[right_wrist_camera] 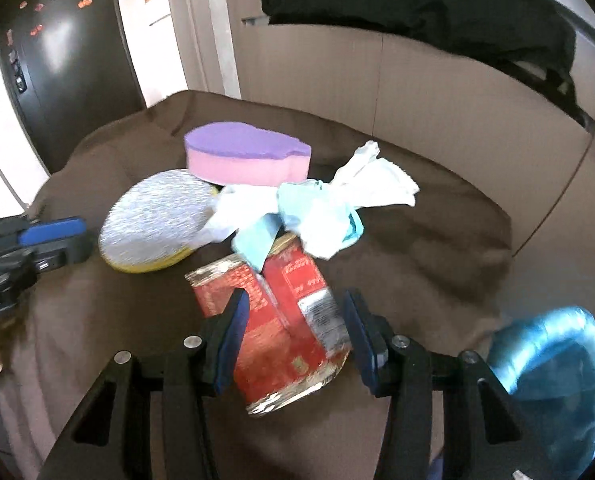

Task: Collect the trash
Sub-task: 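Grasp the two red snack wrappers with the right gripper, then grasp the white-and-blue tissue with the left gripper while the right holds the red wrappers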

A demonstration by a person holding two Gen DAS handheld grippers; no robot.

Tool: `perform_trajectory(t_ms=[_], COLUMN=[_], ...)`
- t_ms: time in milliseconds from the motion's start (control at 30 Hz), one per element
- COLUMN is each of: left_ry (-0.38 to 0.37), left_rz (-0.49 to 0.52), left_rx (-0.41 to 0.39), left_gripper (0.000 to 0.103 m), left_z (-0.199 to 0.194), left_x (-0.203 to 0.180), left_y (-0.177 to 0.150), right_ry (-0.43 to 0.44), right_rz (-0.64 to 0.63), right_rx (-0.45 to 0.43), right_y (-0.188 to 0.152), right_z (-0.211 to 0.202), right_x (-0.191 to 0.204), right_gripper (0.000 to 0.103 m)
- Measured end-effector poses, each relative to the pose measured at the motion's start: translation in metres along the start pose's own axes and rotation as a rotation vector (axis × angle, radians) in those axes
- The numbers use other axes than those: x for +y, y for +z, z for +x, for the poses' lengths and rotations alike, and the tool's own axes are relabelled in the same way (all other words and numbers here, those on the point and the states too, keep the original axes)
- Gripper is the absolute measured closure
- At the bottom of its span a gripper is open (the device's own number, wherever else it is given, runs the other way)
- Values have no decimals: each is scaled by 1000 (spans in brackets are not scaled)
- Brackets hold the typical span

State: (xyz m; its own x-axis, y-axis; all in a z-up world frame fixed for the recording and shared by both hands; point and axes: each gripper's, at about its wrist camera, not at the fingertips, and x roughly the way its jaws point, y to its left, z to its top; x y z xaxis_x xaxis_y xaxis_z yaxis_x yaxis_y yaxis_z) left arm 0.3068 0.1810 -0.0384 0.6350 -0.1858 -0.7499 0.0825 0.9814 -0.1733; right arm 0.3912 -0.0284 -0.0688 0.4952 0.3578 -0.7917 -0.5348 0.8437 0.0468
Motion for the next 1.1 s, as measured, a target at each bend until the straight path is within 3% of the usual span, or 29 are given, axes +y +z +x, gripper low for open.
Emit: perform_trajectory(t_ms=[267, 333, 400, 500, 667, 800, 1100], left_ry=[-1, 3, 0, -2, -9, -13, -67], left_rz=[6, 2, -1, 7, 38, 43, 132], left_rx=[9, 12, 16, 19, 24, 31, -21], left_gripper=[75, 75, 75, 75, 75, 68, 67], left_z=[5, 7, 8, 7, 6, 10, 25], left_x=[2, 2, 0, -6, -23, -39, -97], left_y=[-5, -5, -5, -5, -5, 0, 36], right_ry=[-14, -5, -14, 25, 21, -14, -26], right_rz=[-60, -71, -83, -63, -31, 16, 75], right_rx=[14, 15, 13, 18, -1, -50, -114], right_y=[-4, -10, -16, -29, -55, -68, -85], right_z=[9, 4, -3, -15, -38, -55, -81], right_x=[13, 17, 18, 15, 5, -6, -29], right_gripper=[55, 62, 80, 83, 90, 93, 93])
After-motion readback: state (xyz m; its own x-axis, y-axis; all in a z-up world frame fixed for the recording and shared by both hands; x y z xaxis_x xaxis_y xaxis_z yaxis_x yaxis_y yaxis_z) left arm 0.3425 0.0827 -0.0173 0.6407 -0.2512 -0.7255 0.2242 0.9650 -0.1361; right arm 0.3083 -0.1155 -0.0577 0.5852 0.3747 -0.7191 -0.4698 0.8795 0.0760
